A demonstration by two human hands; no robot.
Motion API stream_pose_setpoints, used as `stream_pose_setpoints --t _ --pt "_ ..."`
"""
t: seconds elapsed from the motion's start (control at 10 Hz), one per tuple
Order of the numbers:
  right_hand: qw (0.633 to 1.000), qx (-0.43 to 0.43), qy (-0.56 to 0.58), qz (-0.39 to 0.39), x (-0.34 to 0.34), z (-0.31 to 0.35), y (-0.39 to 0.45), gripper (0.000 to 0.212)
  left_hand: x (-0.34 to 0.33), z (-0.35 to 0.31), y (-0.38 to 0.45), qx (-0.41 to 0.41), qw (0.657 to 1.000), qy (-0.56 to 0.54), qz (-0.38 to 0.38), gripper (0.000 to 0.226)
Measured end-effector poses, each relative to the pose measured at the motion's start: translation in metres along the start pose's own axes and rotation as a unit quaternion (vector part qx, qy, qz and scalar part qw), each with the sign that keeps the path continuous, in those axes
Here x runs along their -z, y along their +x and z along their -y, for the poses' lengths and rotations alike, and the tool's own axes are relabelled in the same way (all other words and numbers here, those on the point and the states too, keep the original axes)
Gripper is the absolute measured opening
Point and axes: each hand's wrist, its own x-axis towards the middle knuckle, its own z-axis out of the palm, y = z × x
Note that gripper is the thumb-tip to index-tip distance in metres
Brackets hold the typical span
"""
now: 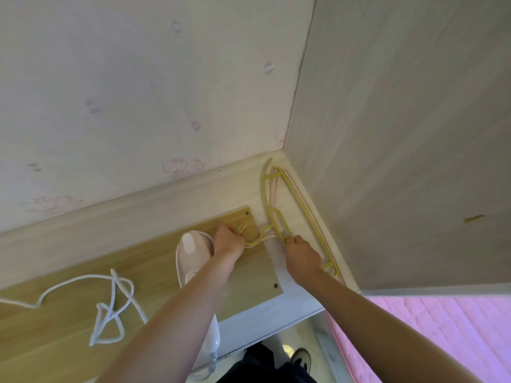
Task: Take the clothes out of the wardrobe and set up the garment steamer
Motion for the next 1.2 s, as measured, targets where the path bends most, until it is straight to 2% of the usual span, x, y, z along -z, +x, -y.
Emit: stream_pose_setpoints --t 0.3,0.5,0.6,0.7,0.8,0.9,1.0,1.1,1.2 --pt "0.999 -0.013 -0.033 -0.002 0.003 -0.001 -0.012 0.041 0.003 0.004 -0.006 -0.04 0.994 0.097 0.011 0.031" --pt "0.999 -0.022 -0.027 0.01 0.012 0.003 -0.022 0.037 0.009 0.003 -0.028 -0.071 0.993 0.093 0.028 0.033" --pt "0.999 -0.022 -0.033 0.012 0.018 0.006 -0.029 0.038 0.014 0.001 -0.047 -0.086 0.984 0.147 0.057 0.023" --pt "0.999 -0.008 -0.04 0.006 0.023 0.006 -0.042 0.037 0.018 0.006 -0.068 -0.093 0.971 0.212 0.06 0.034" --pt "0.998 0.025 -0.049 -0.005 0.025 0.002 -0.061 0.035 0.019 0.014 -0.096 -0.119 0.959 0.257 0.032 0.047" --pt "0.996 0.063 -0.059 -0.018 0.023 -0.007 -0.084 0.036 0.014 0.026 -0.129 -0.167 0.951 0.259 0.009 0.051" --pt "0.993 0.097 -0.068 -0.001 0.019 -0.018 -0.11 0.041 0.008 0.05 -0.162 -0.18 0.954 0.238 0.006 0.05" --pt "0.99 0.12 -0.071 0.012 0.01 -0.03 -0.143 0.042 0.004 0.081 -0.2 -0.201 0.954 0.217 -0.054 0.04" --pt "0.984 0.16 -0.082 -0.013 -0.003 -0.045 -0.182 0.044 -0.004 0.117 -0.242 -0.222 0.949 0.184 -0.128 0.03"
